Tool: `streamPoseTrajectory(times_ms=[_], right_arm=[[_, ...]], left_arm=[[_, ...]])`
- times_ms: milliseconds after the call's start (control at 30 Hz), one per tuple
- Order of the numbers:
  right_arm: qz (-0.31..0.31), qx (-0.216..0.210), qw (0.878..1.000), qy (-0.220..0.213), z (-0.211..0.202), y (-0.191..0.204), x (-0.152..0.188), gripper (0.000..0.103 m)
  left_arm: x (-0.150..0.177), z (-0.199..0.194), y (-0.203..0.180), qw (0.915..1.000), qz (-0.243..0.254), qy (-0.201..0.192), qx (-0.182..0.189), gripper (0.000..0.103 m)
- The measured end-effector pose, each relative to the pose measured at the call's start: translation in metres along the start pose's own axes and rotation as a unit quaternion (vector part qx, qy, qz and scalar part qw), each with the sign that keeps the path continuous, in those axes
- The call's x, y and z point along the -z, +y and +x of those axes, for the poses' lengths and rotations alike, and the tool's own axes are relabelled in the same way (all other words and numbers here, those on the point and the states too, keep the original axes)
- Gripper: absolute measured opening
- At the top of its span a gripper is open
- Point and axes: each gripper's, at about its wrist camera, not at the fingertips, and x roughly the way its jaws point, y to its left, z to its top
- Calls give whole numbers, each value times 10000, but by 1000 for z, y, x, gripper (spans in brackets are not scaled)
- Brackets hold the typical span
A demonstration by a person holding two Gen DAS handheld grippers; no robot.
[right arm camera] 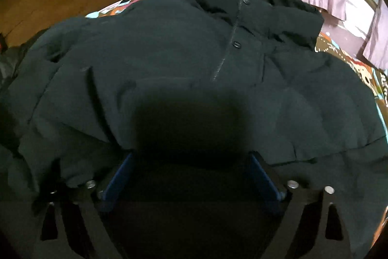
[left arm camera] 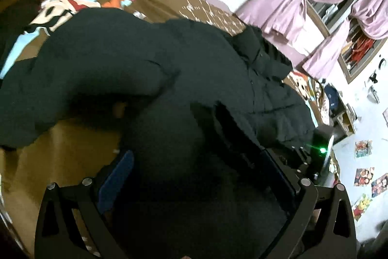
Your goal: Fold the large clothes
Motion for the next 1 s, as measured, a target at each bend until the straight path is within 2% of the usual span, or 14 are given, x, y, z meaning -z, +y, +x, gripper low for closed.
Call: streamPoseTrajectory(times_ms=[167,267,400,467,500,633,700,833,867,967,1000], right_arm=[[184,-151,9995,-220,0,-6,11,103],[274,-222,9985,-418,-6,-7,19,103],[314,-245,9981,-478,-8,-8,17,103],[313,-240,9980,-487,-8,-10,16,103],[315,-242,9980,-491,-9,-12,17,103],[321,-167,9980,-512,-15,-11,12,103],[251,-187,9978,-585,-24,-7,6,103],[82,-315,9961,-821,-46,8,-27,103],[29,-335,9954,-896,-51,14,-35,103],[154,-959,9904,-979,-58,30,-58,103],[214,-1181,9883,-945,-57,37,-65,103]], left_arm=[[5,-22,33,9978,-568,-311,-158,102],[9,-36,64,9917,-1107,-548,-370,102],[16,-62,113,9701,-2045,-1075,-738,102],[19,-74,135,9573,-2424,-1304,-879,102],[21,-80,147,9483,-2652,-1419,-1008,102],[28,-92,191,9195,-3353,-1535,-1361,101],[32,-96,211,9081,-3599,-1526,-1499,100],[30,-104,228,9049,-3522,-1576,-1796,100],[31,-108,232,9016,-3555,-1629,-1848,100],[36,-114,243,8876,-3717,-1710,-2114,100],[36,-114,245,8854,-3738,-1707,-2171,100]])
